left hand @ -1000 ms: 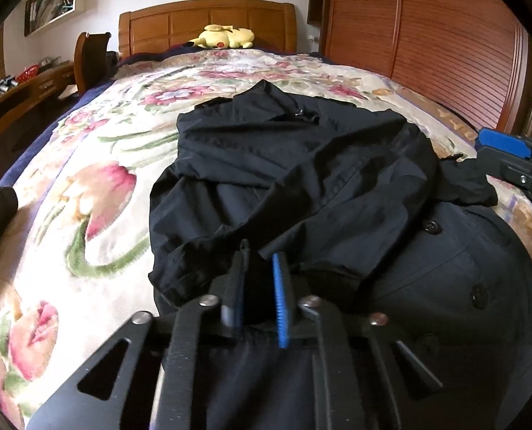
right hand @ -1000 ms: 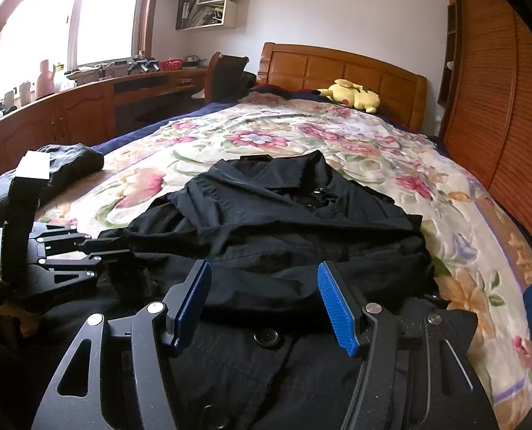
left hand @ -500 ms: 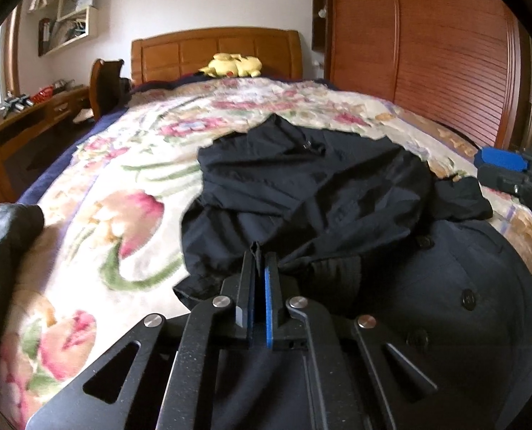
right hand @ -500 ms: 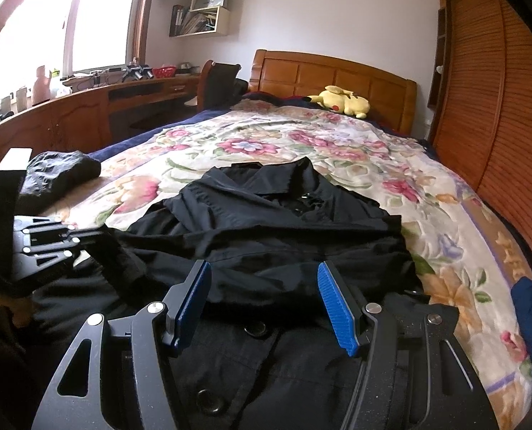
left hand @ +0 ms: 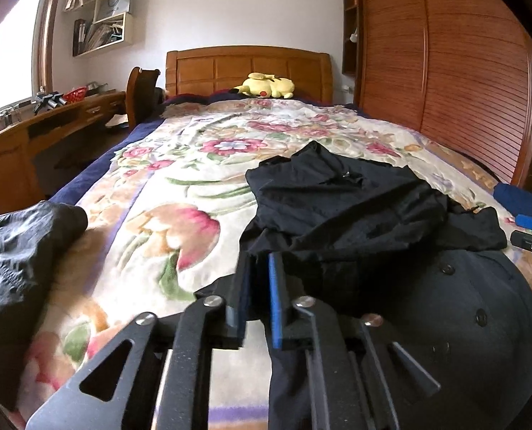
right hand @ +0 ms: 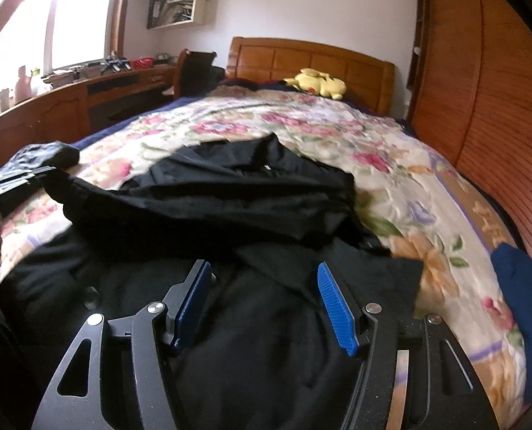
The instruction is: Fold large clothes
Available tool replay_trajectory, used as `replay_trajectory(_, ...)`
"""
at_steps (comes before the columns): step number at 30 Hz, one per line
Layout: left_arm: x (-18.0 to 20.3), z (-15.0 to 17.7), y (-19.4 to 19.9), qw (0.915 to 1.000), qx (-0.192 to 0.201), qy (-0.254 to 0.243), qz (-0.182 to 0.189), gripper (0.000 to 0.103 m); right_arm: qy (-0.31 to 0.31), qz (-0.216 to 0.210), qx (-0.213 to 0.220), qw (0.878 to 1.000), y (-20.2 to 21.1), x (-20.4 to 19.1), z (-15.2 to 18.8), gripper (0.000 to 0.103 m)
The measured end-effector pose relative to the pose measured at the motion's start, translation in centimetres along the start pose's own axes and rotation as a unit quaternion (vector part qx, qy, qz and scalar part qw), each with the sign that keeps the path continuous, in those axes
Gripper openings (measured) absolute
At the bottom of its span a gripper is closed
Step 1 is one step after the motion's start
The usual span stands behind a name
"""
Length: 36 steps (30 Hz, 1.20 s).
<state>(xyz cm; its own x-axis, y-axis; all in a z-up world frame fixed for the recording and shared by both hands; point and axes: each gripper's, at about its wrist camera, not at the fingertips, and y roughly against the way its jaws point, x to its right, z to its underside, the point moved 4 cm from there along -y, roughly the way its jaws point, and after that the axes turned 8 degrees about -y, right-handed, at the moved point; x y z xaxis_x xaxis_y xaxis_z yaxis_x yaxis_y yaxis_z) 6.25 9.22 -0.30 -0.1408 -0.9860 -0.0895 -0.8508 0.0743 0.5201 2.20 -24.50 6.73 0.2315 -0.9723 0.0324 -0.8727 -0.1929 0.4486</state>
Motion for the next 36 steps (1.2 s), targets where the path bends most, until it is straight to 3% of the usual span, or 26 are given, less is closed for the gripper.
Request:
replay_trajectory(3, -0.2, 0.4, 1.1, 0.9999, 0.009, 0.007, -0.001, 0.041, -0.011, 0.007, -0.008, 1.0, 0.1, 1.3, 0.5, 0.064)
replay_trajectory(5, -0.2, 0.9, 1.8, 0.9997, 0.011, 0.015, 0.013, 0.052, -0.015, 0.013, -0.011, 1.0, 0.3, 1.9, 0.8, 0.064)
replay_trajectory(7, -0.2, 1.4, 2.3, 0.9996, 0.009, 0.016, 0.021, 0.076, -0.017, 0.021, -0.011, 1.0, 0.7, 2.3, 1.1, 0.064)
replay_trajectory(23, 1.0, 6.5, 5.2, 0.9993, -0.014, -0.026, 0.022, 0.078, -0.031, 0.042, -0.048, 0.997, 3.0, 4.5, 5.4, 0.064)
replay_trajectory(36, 1.9, 9.0, 7.6, 0.999, -0.026, -0.017, 0.033, 0.078, -0.053, 0.012, -0.082, 0.995, 6.2, 4.4, 7.8, 0.064)
